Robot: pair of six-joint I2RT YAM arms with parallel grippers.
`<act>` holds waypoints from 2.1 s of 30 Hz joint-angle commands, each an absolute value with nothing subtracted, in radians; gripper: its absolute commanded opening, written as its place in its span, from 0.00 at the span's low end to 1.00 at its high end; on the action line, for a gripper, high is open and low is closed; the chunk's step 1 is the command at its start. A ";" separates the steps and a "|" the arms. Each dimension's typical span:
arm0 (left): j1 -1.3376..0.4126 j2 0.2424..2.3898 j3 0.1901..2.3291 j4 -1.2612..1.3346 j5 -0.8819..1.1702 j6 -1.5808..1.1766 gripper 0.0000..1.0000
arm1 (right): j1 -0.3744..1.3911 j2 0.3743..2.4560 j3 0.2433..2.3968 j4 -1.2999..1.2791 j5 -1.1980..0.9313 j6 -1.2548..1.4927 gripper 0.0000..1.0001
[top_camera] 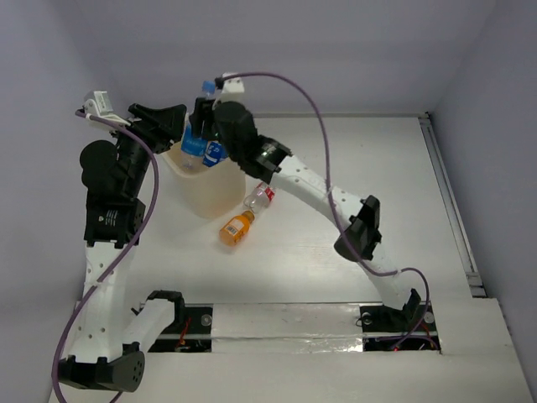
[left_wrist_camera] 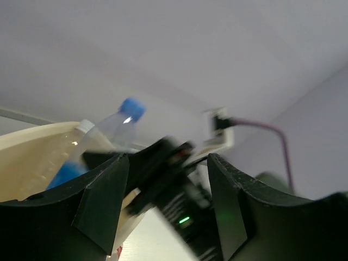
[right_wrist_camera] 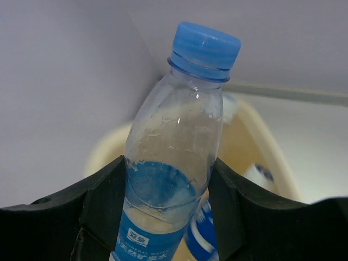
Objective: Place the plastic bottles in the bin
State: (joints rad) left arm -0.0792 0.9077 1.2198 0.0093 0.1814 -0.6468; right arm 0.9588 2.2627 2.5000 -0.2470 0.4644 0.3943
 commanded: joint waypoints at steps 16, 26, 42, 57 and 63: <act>-0.118 0.936 1.356 -0.061 0.166 -0.563 0.79 | 1.042 2.128 2.460 -0.282 0.494 0.176 1.00; -0.470 1.025 1.310 -0.164 0.097 -0.396 0.28 | 0.896 1.647 1.886 -0.195 0.371 0.458 0.26; -0.816 1.374 1.103 -0.143 -0.233 -0.357 0.67 | 0.799 0.959 0.824 -0.208 0.321 0.785 0.08; -0.798 1.845 1.419 -0.210 -0.432 -0.325 0.87 | 0.799 0.539 0.537 -0.363 0.215 0.913 0.33; -0.798 1.887 1.413 -0.212 -0.552 -0.307 0.87 | 0.799 0.473 0.491 -0.394 0.195 0.940 0.35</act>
